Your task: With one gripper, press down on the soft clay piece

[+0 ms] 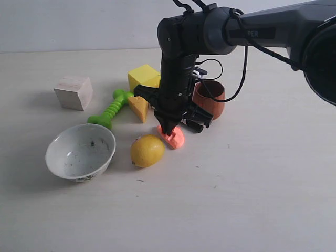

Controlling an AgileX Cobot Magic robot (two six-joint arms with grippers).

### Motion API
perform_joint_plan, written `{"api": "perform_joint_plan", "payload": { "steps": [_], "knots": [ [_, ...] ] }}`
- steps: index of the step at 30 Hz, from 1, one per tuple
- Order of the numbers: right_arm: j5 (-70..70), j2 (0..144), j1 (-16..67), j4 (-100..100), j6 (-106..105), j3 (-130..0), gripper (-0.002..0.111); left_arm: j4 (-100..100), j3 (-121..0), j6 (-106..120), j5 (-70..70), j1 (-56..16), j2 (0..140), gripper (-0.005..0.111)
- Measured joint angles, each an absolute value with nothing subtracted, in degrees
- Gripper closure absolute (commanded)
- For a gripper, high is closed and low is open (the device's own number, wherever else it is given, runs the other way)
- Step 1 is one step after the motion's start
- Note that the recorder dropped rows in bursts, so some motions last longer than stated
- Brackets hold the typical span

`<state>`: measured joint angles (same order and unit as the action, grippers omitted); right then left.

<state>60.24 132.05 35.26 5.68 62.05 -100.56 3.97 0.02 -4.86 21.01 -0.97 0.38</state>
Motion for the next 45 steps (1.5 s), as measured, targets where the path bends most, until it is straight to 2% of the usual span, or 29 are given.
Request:
{"api": "perform_joint_plan", "payload": {
  "steps": [7, 11, 16, 24, 32, 41, 45],
  "knots": [
    [61.3, 132.0, 35.3, 5.6, 62.1, -100.7, 0.101, 4.0, 0.0, -4.9, 21.0, -1.0, 0.4, 0.107],
    [61.7, 131.0, 35.3, 4.3, 60.7, -100.7, 0.108, 4.0, 0.0, -4.9, 21.0, -1.0, 0.4, 0.107],
    [63.4, 126.8, 35.3, -0.8, 57.6, -100.7, 0.108, 4.0, 0.0, -4.9, 21.0, -1.0, 0.4, 0.107],
    [66.6, 121.5, 35.3, -3.5, 39.9, -100.7, 0.108, 4.0, 0.0, -4.9, 21.0, -1.0, 0.4, 0.107],
    [68.9, 114.1, 35.3, -10.9, 36.7, -100.4, 0.108, 4.0, 0.0, -4.9, 21.0, -1.0, 0.4, 0.107],
    [60.8, 102.3, 35.3, -12.8, 36.6, -82.6, 0.108, 4.0, 0.0, -4.9, 21.0, -1.0, 0.4, 0.107],
    [62.2, 96.6, 35.3, -13.0, 36.6, -78.2, 0.108, 4.0, 0.0, -4.9, 21.0, -1.0, 0.4, 0.107]
  ]
}}
